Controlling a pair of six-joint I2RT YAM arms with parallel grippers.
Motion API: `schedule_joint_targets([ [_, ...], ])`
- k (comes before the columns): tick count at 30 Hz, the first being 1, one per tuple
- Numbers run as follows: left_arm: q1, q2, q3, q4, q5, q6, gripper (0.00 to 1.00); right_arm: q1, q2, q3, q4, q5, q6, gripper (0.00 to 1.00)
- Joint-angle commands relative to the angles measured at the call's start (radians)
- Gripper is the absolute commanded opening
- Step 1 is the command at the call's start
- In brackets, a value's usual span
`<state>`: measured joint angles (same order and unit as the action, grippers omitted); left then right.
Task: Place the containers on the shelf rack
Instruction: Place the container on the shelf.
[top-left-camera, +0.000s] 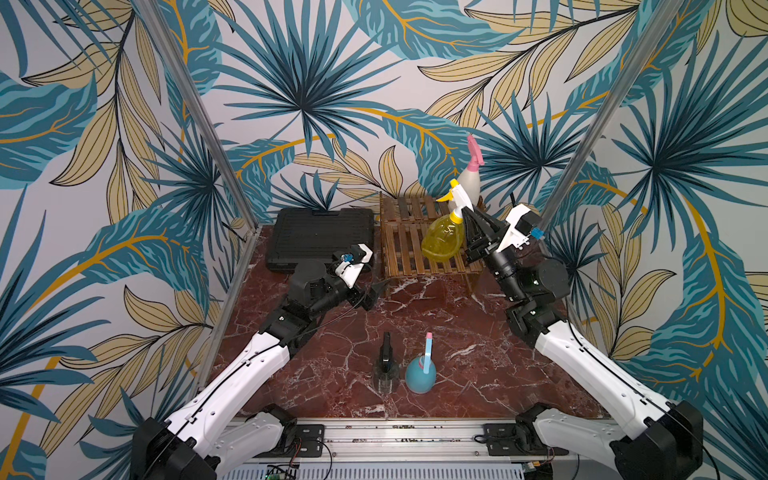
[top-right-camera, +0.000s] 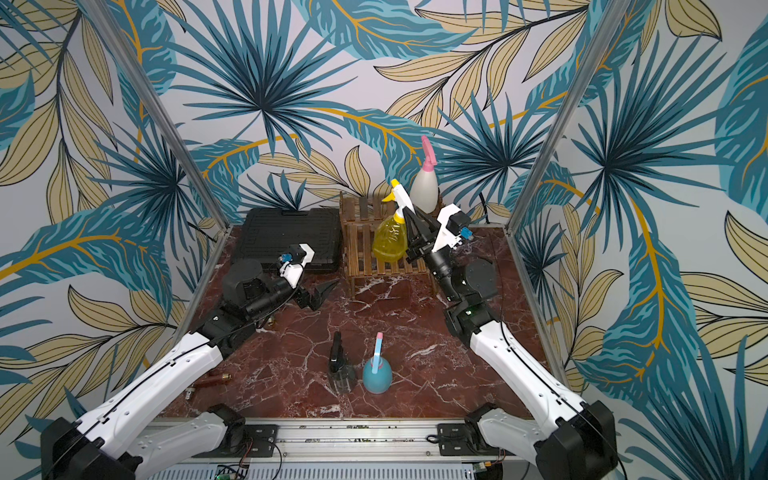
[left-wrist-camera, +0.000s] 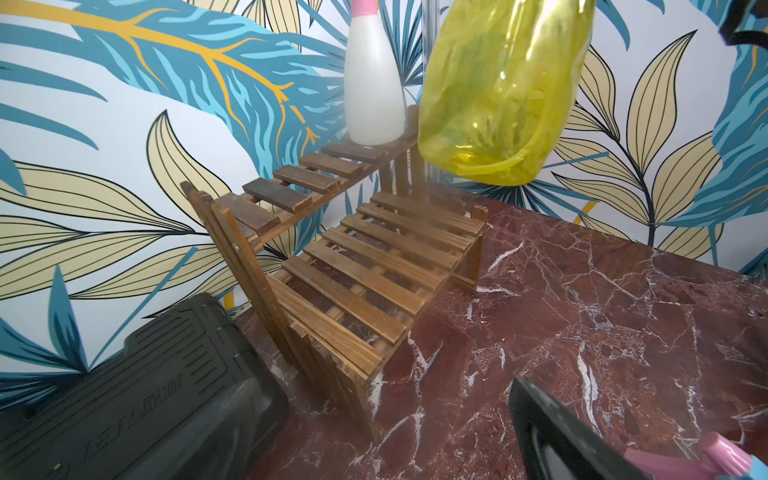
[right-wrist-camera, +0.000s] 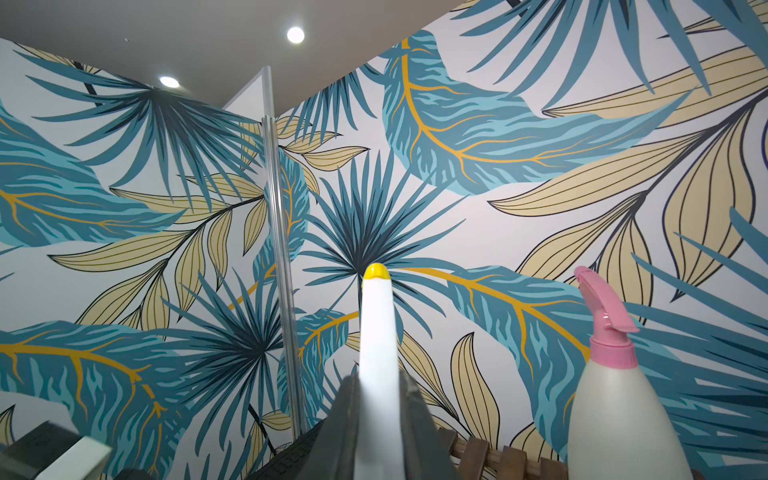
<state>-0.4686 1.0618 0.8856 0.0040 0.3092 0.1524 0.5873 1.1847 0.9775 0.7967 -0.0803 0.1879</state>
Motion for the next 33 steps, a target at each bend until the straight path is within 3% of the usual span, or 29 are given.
schedule_joint_targets([
  [1, 0.008, -0.019, -0.013, 0.012, -0.020, 0.028, 1.00, 0.009, 0.070, 0.087, 0.057, 0.088, 0.012, 0.00],
  [12, 0.007, -0.018, -0.022, 0.020, -0.021, 0.029, 1.00, 0.021, 0.382, 0.433, -0.123, 0.291, 0.002, 0.00],
  [26, 0.008, -0.025, -0.034, 0.039, -0.043, 0.026, 1.00, 0.053, 0.712, 0.854, -0.438, 0.371, -0.109, 0.00],
  [33, 0.009, -0.031, -0.040, 0.045, -0.070, 0.026, 1.00, 0.067, 0.806, 0.939, -0.496, 0.404, -0.175, 0.00],
])
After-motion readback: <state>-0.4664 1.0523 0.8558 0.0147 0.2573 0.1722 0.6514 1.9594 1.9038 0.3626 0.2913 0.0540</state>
